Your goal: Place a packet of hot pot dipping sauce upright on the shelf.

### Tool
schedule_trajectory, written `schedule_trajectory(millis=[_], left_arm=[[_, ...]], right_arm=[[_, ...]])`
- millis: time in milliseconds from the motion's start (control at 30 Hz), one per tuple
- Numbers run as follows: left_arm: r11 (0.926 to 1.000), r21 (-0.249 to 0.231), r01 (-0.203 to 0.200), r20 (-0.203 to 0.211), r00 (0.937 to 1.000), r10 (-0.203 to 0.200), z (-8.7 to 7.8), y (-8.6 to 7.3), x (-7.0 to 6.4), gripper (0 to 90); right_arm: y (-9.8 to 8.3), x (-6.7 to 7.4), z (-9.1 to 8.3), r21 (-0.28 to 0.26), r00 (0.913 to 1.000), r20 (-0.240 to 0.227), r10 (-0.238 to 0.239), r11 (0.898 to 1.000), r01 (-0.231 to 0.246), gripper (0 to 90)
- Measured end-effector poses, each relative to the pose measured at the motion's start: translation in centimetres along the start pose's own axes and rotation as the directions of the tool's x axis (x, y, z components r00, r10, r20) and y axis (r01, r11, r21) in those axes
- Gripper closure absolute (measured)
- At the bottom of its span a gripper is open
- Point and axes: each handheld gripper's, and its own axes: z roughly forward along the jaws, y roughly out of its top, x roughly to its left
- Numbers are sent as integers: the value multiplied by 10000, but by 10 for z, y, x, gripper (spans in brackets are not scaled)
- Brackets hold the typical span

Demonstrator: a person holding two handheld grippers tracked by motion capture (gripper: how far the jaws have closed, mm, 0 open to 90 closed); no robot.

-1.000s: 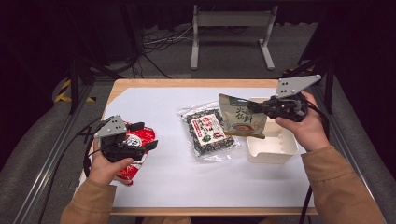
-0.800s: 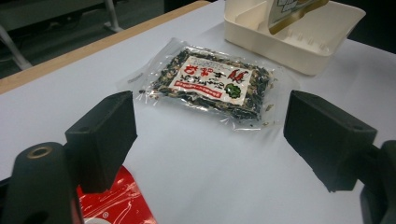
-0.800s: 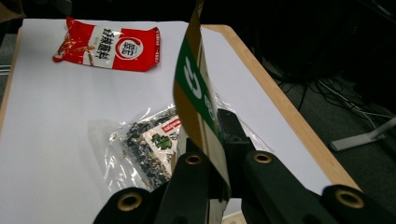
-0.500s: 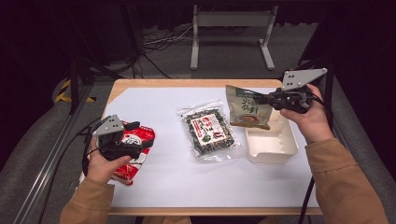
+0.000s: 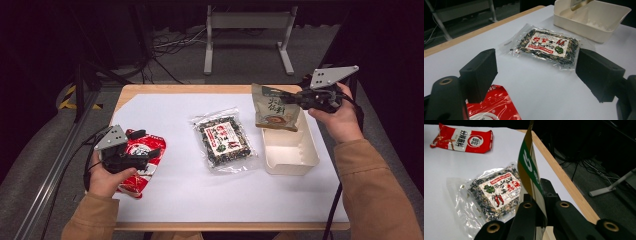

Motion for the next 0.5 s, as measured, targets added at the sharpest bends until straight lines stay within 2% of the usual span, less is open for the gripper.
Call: schedule_trajectory(millis=[500], left_arm=[[9998, -96, 185, -460, 9988, -189, -15, -12, 0, 178]], right_arm=[[-15, -28, -6, -68, 9990, 415, -161, 9998, 163, 893]])
